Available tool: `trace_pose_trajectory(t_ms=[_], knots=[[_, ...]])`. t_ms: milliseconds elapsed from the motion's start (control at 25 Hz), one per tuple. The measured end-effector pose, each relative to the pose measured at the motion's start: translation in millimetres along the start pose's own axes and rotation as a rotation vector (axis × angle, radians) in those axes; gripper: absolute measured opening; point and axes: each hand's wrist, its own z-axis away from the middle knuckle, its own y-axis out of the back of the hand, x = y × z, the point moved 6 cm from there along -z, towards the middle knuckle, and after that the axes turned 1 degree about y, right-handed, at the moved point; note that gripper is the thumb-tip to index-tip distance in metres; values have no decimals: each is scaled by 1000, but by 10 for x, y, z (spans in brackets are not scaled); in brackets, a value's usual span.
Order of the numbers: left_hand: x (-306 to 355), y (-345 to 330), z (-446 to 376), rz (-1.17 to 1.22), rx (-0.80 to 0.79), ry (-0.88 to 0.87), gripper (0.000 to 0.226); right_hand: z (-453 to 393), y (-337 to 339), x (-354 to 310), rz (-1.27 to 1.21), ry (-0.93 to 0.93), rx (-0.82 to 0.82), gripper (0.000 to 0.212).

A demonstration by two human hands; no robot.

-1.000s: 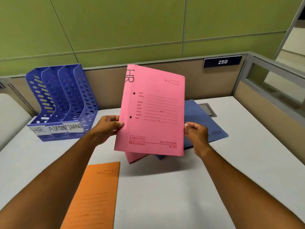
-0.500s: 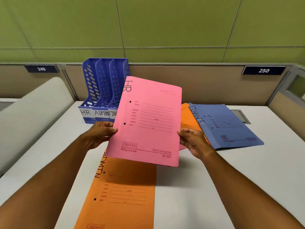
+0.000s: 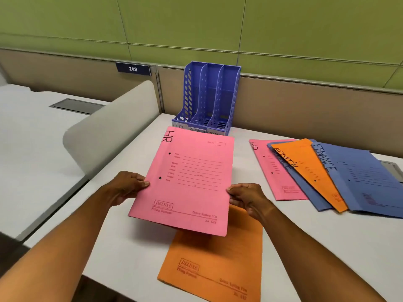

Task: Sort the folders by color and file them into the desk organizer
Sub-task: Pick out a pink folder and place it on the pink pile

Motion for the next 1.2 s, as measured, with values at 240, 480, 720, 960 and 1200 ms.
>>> trace_pose_trajectory(t_ms=[240, 480, 720, 960, 1200], knots=[[-608, 716, 53, -3, 79, 113, 13, 52, -747, 360, 102, -101, -58, 7], [-1020, 1164, 33, -64, 130, 195, 9, 163, -1249, 700, 180, -272, -97, 11], [-1068, 1405, -63, -132, 275, 138, 8, 234, -1551, 850, 279, -342, -80, 12], [-1023, 1449, -126, -179, 297, 143, 8, 267, -1656, 873, 315, -368, -41, 7], [-946, 1375, -153, -124, 288, 187, 22, 290, -1641, 830, 303, -401, -36, 5]])
